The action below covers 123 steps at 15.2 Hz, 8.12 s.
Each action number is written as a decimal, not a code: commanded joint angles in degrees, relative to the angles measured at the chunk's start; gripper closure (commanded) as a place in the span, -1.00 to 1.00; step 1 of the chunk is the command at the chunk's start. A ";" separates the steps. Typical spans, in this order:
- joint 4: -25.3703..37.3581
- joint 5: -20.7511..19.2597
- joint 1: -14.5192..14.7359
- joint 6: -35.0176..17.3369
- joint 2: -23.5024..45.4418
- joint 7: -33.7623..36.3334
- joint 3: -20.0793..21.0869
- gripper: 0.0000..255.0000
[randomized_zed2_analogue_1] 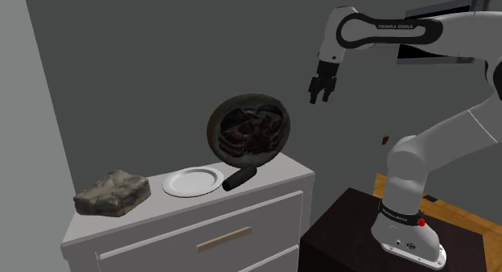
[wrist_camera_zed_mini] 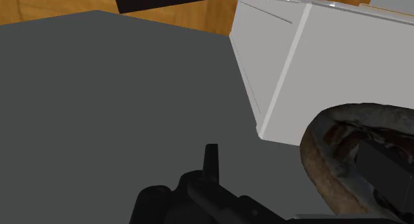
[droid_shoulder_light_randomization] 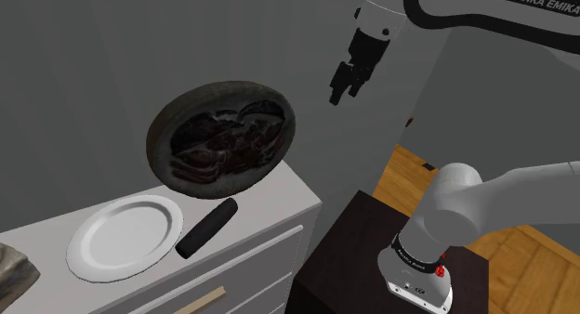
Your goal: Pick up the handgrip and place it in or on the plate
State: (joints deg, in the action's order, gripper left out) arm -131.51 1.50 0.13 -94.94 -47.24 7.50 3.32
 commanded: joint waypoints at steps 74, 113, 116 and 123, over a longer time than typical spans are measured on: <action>25.13 10.27 -60.22 -12.69 35.56 108.05 95.04 1.00; 68.93 35.56 -105.84 0.49 -0.95 101.21 122.31 -1.00; 68.93 35.56 -105.84 0.49 -0.95 101.21 122.31 -1.00; 78.72 35.31 -109.95 8.03 -1.02 103.26 122.73 -1.00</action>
State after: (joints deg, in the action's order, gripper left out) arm -54.10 36.80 -109.28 -87.89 -48.15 110.44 125.94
